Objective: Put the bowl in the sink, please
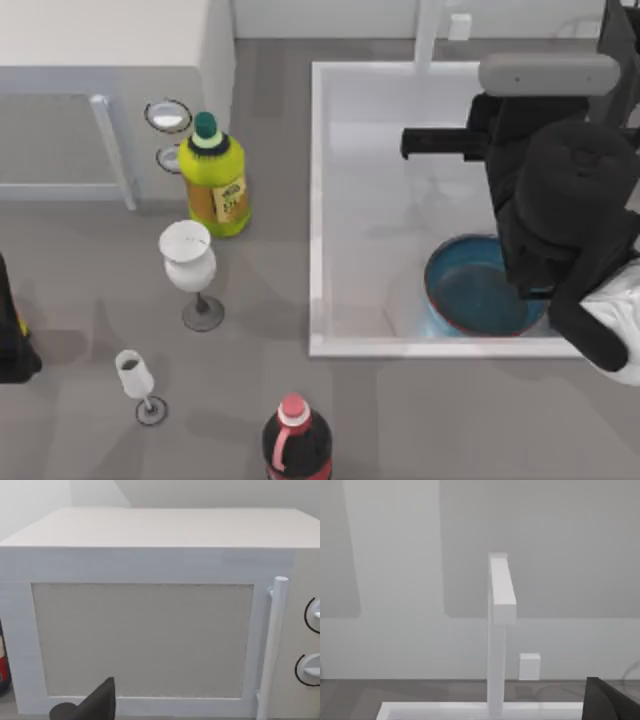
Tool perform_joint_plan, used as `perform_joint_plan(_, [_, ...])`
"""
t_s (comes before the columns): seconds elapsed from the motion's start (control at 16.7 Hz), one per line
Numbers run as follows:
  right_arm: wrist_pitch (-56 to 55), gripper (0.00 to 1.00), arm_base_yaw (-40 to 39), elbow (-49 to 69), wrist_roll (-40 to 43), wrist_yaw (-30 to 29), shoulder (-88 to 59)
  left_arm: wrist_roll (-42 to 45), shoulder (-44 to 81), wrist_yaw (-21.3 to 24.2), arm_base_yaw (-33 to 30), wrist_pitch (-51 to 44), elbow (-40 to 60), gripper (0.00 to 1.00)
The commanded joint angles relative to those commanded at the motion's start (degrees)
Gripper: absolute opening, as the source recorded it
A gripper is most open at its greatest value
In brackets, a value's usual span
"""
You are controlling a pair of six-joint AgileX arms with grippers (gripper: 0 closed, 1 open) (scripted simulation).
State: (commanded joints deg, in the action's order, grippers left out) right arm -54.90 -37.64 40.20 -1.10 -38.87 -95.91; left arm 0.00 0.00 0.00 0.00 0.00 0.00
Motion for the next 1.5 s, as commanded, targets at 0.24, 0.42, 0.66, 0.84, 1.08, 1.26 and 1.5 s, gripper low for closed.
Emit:
perform_joint_plan(0.24, [-9.3,0.0,0.02,-1.04,0.04,-0.47,-8.24,0.0,0.0,0.0,0.0,0.0,0.0,1.0])
perform_joint_plan(0.42, [-17.88,0.0,0.03,-2.03,0.05,-0.62,-15.39,0.0,0.0,0.0,0.0,0.0,0.0,1.0])
perform_joint_plan(0.66, [-28.97,0.0,0.2,-3.38,0.05,-0.58,-24.08,0.0,0.0,0.0,0.0,0.0,0.0,1.0])
perform_joint_plan(0.84, [-35.11,0.0,0.35,-4.33,0.07,-0.46,-29.04,0.0,0.0,0.0,0.0,0.0,0.0,1.0])
perform_joint_plan(1.08, [-37.51,0.0,0.45,-5.33,0.18,-0.37,-31.93,0.0,0.0,0.0,0.0,0.0,0.0,1.0])
perform_joint_plan(1.26, [-37.51,0.0,0.45,-5.33,0.18,-0.37,-31.93,0.0,0.0,0.0,0.0,0.0,0.0,1.0])
perform_joint_plan(1.5, [-37.51,0.3,0.45,-5.33,0.18,-0.37,-31.93,0.0,0.0,0.0,0.0,0.0,0.0,1.0])
